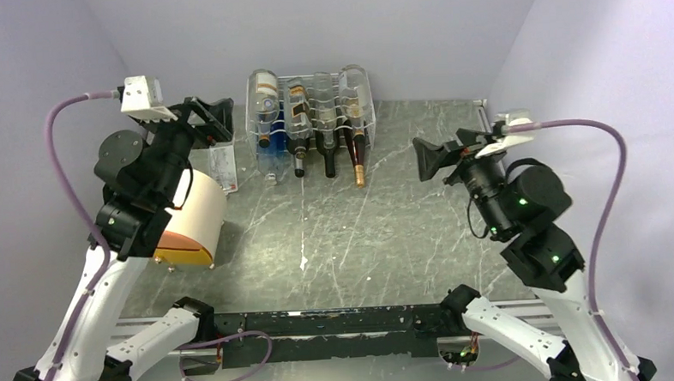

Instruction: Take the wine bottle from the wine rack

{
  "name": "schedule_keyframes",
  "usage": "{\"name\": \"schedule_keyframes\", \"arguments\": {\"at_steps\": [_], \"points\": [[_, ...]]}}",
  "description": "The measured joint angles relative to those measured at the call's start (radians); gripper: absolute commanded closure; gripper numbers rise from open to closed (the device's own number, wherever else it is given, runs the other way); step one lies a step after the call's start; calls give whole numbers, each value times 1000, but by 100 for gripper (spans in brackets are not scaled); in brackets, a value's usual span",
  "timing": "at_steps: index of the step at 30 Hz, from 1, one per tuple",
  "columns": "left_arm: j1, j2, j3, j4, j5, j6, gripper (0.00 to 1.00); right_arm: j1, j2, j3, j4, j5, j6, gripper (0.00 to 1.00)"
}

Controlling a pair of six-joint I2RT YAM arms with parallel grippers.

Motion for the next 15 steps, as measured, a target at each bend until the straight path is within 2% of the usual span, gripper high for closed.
{"name": "schedule_keyframes", "arguments": {"at_steps": [8,15], "points": [[84,35,-90,63,-68,-15,5,-100,11,-233,117,-38,1,0],[156,40,-111,85,-23,11,6,-176,16,-381,204,-42,39,0]]}}
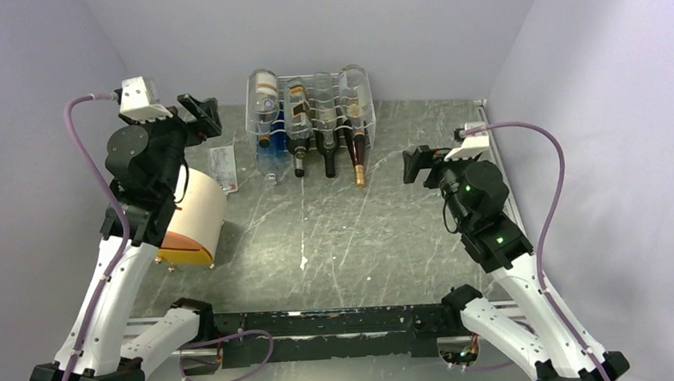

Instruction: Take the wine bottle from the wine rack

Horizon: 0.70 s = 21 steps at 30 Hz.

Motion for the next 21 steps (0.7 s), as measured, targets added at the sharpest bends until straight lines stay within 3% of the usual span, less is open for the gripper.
{"name": "schedule_keyframes", "arguments": {"at_steps": [6,11,21], "points": [[36,-37,-60,63,108,32,6,-44,54,19,-1,23,88,0],[52,-49,-82,76,223,51,6,-60,93,59,-20,-71,88,0],[63,48,-49,41,475,96,7,-69,86,-33,49,-199,199,0]]}}
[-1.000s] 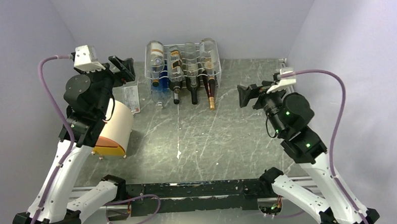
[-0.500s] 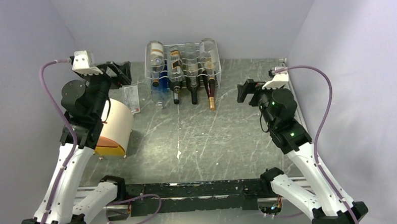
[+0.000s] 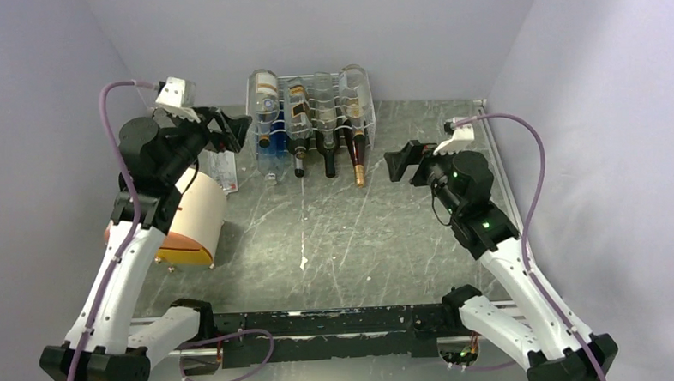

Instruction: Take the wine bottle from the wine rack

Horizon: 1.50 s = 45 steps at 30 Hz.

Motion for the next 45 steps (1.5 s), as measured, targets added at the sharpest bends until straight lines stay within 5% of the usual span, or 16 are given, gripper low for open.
{"name": "schedule_keyframes", "arguments": {"at_steps": [17,31,45], "points": [[5,115,-1,-15,124,54,7,-20,408,124,18,-168,132,0],[8,115,-63,6,206,51,7,-230,772,237,206,-573,288,0],[12,120,-66,22,241,43,7,-230,1109,384,468,-755,493,19]]}}
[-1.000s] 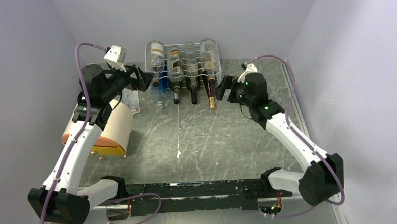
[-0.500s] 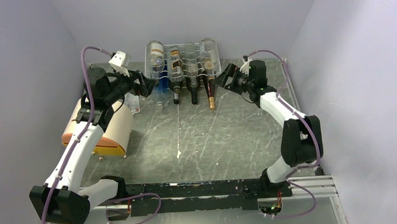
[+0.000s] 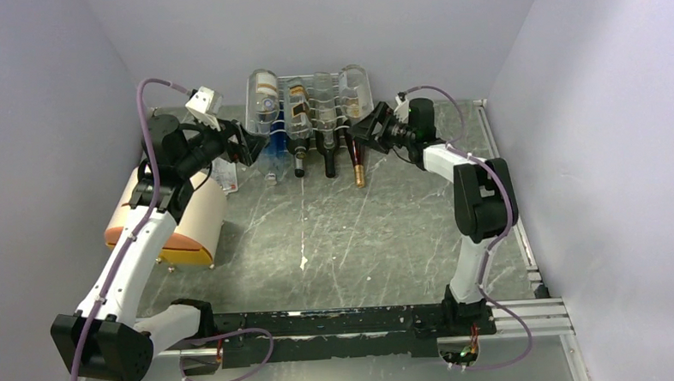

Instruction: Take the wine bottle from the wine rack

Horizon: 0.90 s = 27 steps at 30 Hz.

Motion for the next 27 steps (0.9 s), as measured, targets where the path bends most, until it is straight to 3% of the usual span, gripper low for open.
{"name": "schedule_keyframes", "arguments": {"at_steps": [7,10,27], "points": [[2,0,-2,6,9,0,7,0,84,46,86,-40,77,29],[2,3,-2,7,10,0,7,0,108,62,107,-45,97,39],[2,15,-4,13,35,-10,7,0,182,74,248,-63,233,49]]}}
